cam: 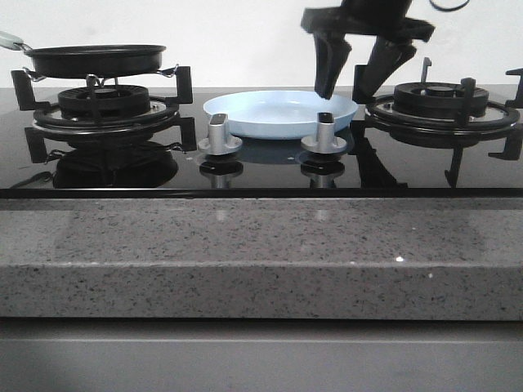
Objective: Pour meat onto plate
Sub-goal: 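Lower the right gripper to the rim of the light blue plate, then grasp the plate rim with the right gripper and lift it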
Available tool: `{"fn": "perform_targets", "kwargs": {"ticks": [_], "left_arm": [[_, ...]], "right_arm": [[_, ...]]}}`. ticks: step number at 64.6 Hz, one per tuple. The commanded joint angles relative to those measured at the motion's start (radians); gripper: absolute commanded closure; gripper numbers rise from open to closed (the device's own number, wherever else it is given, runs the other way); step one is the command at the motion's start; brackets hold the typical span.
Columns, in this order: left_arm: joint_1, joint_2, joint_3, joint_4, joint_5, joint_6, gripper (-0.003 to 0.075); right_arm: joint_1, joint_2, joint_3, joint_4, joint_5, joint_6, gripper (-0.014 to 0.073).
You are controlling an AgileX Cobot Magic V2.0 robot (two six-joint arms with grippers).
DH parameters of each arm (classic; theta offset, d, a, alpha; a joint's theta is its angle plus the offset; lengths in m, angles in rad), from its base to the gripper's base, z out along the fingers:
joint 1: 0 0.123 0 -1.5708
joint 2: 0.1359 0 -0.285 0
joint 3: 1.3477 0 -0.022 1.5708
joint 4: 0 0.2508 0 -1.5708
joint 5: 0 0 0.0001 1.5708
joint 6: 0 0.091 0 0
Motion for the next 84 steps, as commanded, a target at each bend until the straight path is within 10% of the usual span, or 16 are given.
{"fn": "perform_targets", "kwargs": {"ticks": [1, 22, 53, 84], "left_arm": [[-0.008, 0.006, -0.038, -0.011, -0.089, -0.011, 0.0282], [-0.008, 0.006, -0.038, -0.011, -0.089, -0.011, 0.0282], [-0.008, 0.006, -0.038, -0.011, -0.089, -0.011, 0.0282], [-0.008, 0.006, -0.038, -0.011, -0.089, -0.011, 0.0282]], "right_arm": [[-0.001, -0.049, -0.042, 0.014, -0.02, -0.009, 0.0147], [0.0, -0.017, -0.042, 0.014, -0.019, -0.009, 0.019], [0.0, -0.017, -0.042, 0.014, -0.004, -0.009, 0.0663], [-0.022, -0.06, -0.187, 0.015, 0.123, 0.03, 0.0663]]}}
